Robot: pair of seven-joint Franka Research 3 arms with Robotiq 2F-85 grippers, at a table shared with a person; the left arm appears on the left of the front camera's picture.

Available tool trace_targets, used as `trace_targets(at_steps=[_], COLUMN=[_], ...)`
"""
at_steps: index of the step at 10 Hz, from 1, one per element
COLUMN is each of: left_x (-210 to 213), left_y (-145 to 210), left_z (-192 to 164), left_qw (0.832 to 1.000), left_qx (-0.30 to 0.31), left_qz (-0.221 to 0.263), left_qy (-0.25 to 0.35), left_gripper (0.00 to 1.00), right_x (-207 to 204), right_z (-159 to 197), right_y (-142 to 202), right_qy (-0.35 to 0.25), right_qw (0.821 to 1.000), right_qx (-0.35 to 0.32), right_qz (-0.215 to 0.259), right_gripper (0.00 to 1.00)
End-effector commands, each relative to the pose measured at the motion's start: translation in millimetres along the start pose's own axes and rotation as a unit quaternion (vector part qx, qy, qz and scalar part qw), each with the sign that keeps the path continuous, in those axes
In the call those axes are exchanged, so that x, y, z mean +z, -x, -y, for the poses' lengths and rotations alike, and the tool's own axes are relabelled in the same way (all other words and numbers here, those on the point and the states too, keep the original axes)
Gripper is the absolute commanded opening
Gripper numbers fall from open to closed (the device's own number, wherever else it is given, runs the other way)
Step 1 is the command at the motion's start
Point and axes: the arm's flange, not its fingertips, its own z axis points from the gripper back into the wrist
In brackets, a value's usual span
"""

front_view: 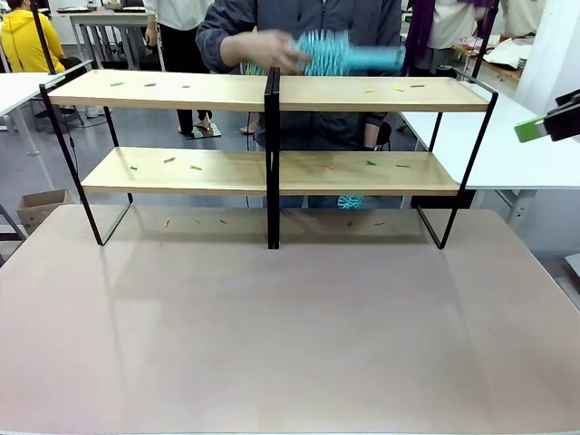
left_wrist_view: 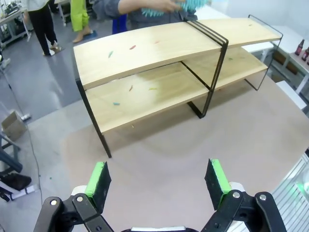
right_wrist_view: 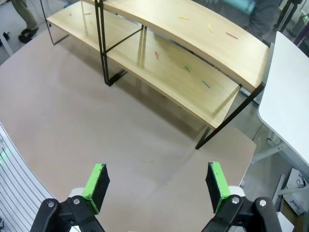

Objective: Clean the shelves.
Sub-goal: Pick up the Duster when the human hands it over.

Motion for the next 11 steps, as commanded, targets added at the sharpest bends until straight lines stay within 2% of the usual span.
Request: trace_targets(at_steps=[1,5,9,11], left_x=[-85.8,-132.7,-152.5,-151.1], left_y=[179.0,148.6,133.8,132.0], left_z=[71.1,87.5,98.1,99.2], left_qw=[0.999,0.999,0.999,1.000], left_qx=[-0.001,-0.019,-0.018,-0.009], left_qz=[0.027,-0.012,-0.027,-0.014], left_qy=[0.017,0.037,0.017,-0.003], left_gripper=[1.00,1.00,1.00,1.00], right_x=[-54.8,-60.6,-67.9,-70.2], right_z=[-58.9,-55.0,-49.2,-47.6], right_y=[128.1,129.1,131.6,132.1], right_qy=[-0.003,-0.007,-0.016,-0.016], right_qw=[1.000,1.000,1.000,1.000], right_qx=[0.014,0.009,0.010,0.010], right_qz=[0.020,0.017,0.013,0.010], right_gripper=[1.00,1.00,1.00,1.00])
